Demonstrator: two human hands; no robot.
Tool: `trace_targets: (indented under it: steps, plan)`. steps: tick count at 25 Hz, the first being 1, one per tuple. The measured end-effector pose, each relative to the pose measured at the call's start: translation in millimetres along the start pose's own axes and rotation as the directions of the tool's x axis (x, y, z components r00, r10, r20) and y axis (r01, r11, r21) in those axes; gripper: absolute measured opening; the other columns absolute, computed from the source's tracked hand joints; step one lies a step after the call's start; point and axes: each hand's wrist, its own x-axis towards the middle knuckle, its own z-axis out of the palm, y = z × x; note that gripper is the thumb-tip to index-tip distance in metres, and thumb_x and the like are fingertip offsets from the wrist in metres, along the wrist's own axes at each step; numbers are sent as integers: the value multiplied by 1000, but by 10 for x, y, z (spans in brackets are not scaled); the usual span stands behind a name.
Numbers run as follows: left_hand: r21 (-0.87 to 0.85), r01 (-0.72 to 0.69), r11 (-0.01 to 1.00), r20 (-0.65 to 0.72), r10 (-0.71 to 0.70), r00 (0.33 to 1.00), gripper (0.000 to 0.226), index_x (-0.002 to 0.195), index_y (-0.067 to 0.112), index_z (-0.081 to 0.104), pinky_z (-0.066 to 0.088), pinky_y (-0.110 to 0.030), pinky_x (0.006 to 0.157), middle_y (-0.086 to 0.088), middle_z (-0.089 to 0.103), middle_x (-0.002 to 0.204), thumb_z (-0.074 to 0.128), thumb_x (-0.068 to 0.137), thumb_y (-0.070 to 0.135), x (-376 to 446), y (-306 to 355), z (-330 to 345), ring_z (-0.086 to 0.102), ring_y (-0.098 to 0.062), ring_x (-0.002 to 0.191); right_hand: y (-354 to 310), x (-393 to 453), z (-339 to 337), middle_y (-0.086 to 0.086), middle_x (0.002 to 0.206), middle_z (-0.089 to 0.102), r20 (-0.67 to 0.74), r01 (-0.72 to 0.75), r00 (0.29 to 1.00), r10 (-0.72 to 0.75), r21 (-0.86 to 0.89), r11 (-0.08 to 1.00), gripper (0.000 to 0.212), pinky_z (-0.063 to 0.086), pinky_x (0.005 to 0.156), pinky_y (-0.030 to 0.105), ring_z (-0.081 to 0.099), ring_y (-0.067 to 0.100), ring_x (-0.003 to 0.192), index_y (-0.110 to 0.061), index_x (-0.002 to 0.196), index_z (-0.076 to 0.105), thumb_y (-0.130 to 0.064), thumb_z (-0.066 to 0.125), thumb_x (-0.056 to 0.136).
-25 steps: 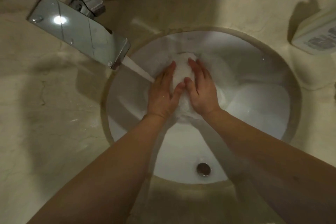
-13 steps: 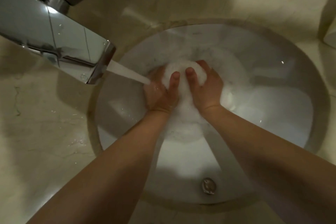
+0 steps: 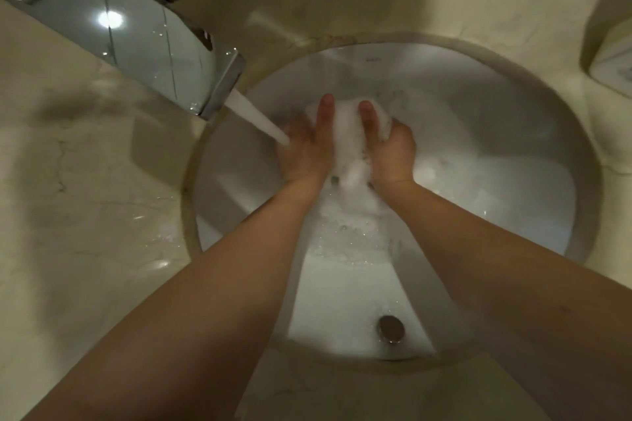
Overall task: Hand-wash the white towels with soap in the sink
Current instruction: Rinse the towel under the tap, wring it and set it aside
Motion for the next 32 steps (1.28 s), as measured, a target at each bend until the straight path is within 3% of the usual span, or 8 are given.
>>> trace_targets:
  steps: [4, 7, 10, 13, 17, 21, 27, 32]
  plan:
    - [-136, -7, 991, -56, -1, 998, 51, 119, 16, 66, 38, -28, 106, 0, 64, 120, 53, 95, 58, -205, 117, -241, 55, -19, 121, -128, -226, 23, -4, 122, 52, 17, -14, 1000, 12, 122, 992, 51, 41, 108, 45, 52, 21, 117, -25, 117, 63, -66, 47, 91]
    - [-331, 18, 944, -122, -62, 991, 25, 100, 22, 68, 41, -24, 103, 5, 60, 103, 62, 95, 46, -420, 382, -426, 56, -15, 108, -331, -388, 14, 2, 130, 48, 24, -92, 996, 89, 339, 936, 41, 47, 94, 28, 55, 12, 109, -17, 128, 51, -46, 51, 99]
    - [-573, 141, 807, -101, -240, 965, 16, 92, 25, 59, 48, -9, 77, 13, 58, 91, 71, 91, 37, -548, 620, -602, 61, 5, 80, -561, -521, 21, -3, 106, 61, 130, -156, 986, 107, 474, 867, 24, 48, 71, 19, 60, 0, 79, -20, 114, 54, -39, 54, 99]
    - [-497, 53, 866, -163, -154, 975, 27, 103, 31, 56, 48, -13, 70, 24, 64, 73, 73, 87, 44, -558, 628, -733, 58, 13, 65, -647, -567, 61, -4, 94, 60, 85, -107, 994, 73, 516, 850, 19, 50, 72, 27, 59, 10, 82, -20, 105, 55, -33, 50, 93]
    - [-125, -81, 989, 14, 83, 996, 19, 101, 37, 53, 50, -30, 86, 17, 63, 93, 63, 91, 49, -425, 507, -715, 62, -7, 90, -563, -454, 88, 2, 112, 66, 163, -200, 975, 150, 358, 912, 24, 55, 91, 42, 64, 23, 103, -19, 117, 59, -28, 50, 96]
    - [-123, -205, 971, 68, 214, 974, 8, 93, 33, 63, 45, -21, 85, 6, 67, 101, 57, 96, 37, -314, 323, -579, 59, -2, 85, -415, -365, -93, -8, 99, 69, 154, -221, 973, 173, 395, 892, 29, 51, 78, 21, 65, 9, 96, -25, 102, 64, -45, 43, 101]
    - [-205, -385, 900, -7, 392, 920, 11, 99, 10, 69, 48, -16, 77, -6, 68, 99, 59, 93, 9, -323, 218, -418, 64, -5, 85, -434, -355, -90, -4, 120, 64, -1, 445, 895, -445, -42, 895, 39, 42, 100, 30, 52, 15, 118, -21, 120, 65, -44, 43, 96]
    - [-32, -358, 933, -251, 339, 907, 22, 104, 14, 74, 50, -25, 86, 1, 74, 96, 54, 93, 16, -326, 107, -439, 65, -9, 90, -240, -228, -41, 2, 118, 67, 153, 390, 919, -363, -213, 896, 52, 37, 101, 34, 52, 22, 115, -16, 116, 68, -45, 32, 94]
